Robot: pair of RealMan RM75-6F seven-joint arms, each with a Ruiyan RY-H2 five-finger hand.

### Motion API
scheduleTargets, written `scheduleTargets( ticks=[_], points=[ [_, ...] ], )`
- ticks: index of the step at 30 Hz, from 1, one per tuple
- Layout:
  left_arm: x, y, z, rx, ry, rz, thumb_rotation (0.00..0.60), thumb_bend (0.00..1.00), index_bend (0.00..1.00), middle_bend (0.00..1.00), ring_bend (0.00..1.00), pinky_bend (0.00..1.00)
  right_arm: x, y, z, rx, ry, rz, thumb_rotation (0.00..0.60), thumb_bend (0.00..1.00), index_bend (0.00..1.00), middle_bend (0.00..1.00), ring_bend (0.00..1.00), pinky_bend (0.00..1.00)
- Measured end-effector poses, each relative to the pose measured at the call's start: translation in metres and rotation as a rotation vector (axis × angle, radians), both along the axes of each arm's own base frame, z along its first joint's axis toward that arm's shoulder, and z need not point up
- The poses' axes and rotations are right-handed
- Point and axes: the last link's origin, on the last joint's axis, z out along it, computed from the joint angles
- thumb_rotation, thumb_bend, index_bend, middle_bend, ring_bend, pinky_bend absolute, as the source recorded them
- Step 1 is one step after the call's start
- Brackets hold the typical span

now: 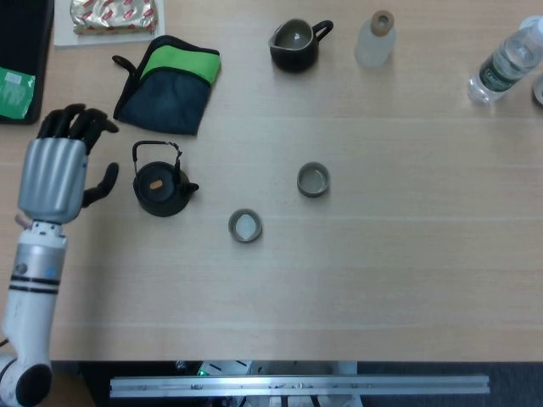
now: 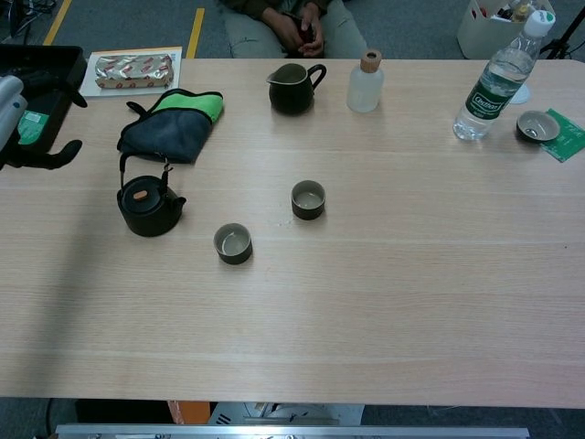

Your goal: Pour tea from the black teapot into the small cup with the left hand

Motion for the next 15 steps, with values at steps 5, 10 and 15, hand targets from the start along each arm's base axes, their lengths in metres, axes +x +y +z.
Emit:
scheduleTargets(
  ticks=[5,10,15],
  points=[
    [-0.007,-0.027,0.014,0.033,0.038,0.017,0.6,0.32,0.36,0.29,0.18,0.19,0.001,0.003,0.0,0.005,-0.001,0.004,0.6,0.11,0.27,0.36,0.29,0.32],
    [-0.013,-0.048,0.024,0.035,0.062,0.054,0.6,0.32,0.36,0.3,0.18,0.19,0.002,0.005,-0.001,0.008,-0.003,0.005,0.6,0.11,0.27,0.36,0.29,0.32],
    [-0.014,-0.059,0.025,0.014,0.081,0.067,0.6,0.32,0.36,0.3,0.18,0.19,0.003,0.006,0.0,0.005,-0.007,0.011,0.6,0.11,0.27,0.36,0.29,0.32]
  ],
)
